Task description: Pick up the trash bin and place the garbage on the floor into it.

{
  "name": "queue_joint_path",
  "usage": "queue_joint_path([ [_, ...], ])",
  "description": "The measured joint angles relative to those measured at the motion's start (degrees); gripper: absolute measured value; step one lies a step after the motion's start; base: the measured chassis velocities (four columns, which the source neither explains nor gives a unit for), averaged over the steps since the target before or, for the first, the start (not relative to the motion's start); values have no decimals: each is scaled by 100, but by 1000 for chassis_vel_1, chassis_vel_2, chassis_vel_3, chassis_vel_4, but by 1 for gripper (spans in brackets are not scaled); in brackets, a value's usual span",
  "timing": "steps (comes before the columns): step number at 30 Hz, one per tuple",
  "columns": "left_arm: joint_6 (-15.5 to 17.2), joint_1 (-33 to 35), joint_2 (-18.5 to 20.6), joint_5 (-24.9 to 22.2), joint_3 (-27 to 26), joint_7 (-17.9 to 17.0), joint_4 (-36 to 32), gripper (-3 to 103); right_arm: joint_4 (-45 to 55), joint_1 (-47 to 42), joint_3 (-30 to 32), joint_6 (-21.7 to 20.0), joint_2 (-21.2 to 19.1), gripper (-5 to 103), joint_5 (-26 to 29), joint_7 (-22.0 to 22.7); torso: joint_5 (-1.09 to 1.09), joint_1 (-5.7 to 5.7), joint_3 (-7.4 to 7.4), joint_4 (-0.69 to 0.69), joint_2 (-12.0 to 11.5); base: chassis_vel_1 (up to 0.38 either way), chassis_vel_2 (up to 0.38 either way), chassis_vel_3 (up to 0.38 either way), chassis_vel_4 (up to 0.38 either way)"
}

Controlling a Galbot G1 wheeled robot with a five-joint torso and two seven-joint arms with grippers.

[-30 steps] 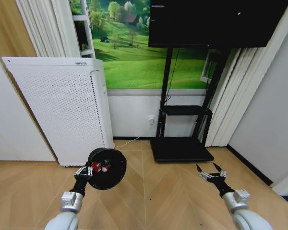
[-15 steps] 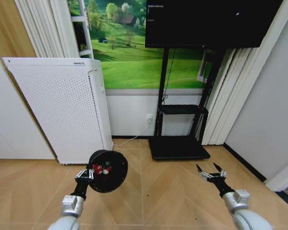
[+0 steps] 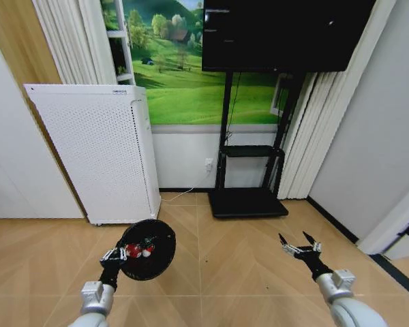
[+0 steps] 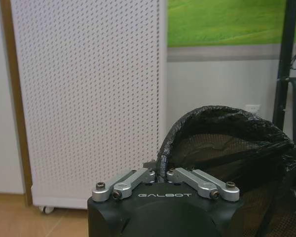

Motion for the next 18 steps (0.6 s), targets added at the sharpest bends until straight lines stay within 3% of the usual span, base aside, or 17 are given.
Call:
queue_joint_path([
  [4, 65, 64, 11, -459, -95, -67, 272, 5, 0, 1, 0, 1, 0, 100, 0, 0, 0, 0, 0, 1, 0, -23, 26, 32, -16],
  [18, 152, 188, -27, -1253, -162, -177, 956, 5, 0, 0, 0, 0, 0, 100, 0, 0, 1, -1, -1, -1, -1, 0, 0, 0, 0],
])
